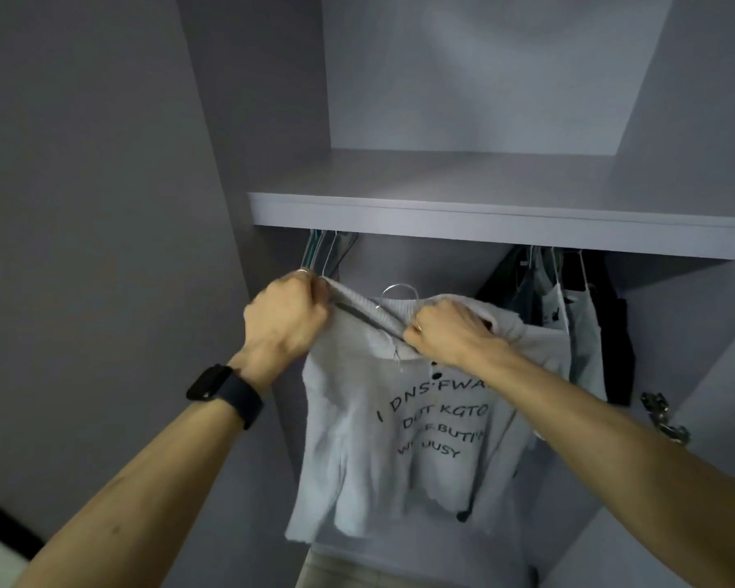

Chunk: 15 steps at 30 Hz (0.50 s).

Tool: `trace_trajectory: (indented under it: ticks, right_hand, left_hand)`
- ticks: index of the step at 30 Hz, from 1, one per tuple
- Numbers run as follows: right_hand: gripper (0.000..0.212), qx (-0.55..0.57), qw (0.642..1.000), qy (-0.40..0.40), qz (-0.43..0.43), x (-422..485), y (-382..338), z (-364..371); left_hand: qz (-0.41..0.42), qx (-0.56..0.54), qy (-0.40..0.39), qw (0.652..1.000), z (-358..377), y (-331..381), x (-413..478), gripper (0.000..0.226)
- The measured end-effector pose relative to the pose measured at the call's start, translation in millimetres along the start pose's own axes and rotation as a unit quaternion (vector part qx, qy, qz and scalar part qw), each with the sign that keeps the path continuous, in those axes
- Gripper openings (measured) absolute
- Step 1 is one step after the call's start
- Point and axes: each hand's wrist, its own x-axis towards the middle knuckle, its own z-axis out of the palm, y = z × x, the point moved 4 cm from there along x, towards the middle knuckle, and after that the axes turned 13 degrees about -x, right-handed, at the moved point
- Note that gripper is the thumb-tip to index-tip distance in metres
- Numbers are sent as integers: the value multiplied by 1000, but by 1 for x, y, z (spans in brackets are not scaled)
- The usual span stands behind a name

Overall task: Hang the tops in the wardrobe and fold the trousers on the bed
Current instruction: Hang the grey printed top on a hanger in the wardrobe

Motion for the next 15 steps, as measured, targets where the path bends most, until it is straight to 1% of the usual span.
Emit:
trace_trajectory:
  ticks: [1,2,3,4,6,7,8,9,10,11,12,13,15]
  right_hand:
    - [37,-11,1000,-21,-7,-5,-2,8]
    - [38,10,999,-34,-11,-10,-3,10]
    - [40,52,998,-23,-10,-11,-3,7]
    - [43,95,995,23,-1,-7,-3,-5]
    - [47,155,974,160,36,3,0,-35]
    - [47,165,965,198,48,6,-1,-45]
    - [45,157,968,191,45,8,-5,-49]
    - [42,133,980,146,25,8,-11,-46]
    - [39,106,991,76,0,5,-17,-36]
    - [39,91,995,19,-21,2,-22,-23]
    - [42,102,994,1,-26,0,-23,-16]
    - [46,142,990,16,-18,-2,-22,-13]
    - [51,232,968,90,15,0,-16,-14]
  left_hand:
    - [15,18,15,1000,-7,-2,5,28]
    - [27,36,11,999,-13,-4,9,30]
    - [29,50,-10,998,-15,-5,13,33]
    - [22,46,-42,998,-14,-5,14,35]
    - [-4,-8,-117,993,3,2,9,38]
    - [-13,-47,-141,989,13,7,5,39]
    - [-22,-86,-144,986,22,11,2,39]
    - [-30,-112,-132,984,27,11,1,37]
    - [-36,-119,-119,985,29,9,3,34]
    - [-40,-107,-121,986,30,3,3,32]
    - [-43,-82,-146,985,32,-3,2,32]
    - [-48,-66,-185,979,38,-11,-2,36]
    - [-78,-89,-255,960,52,-26,-15,47]
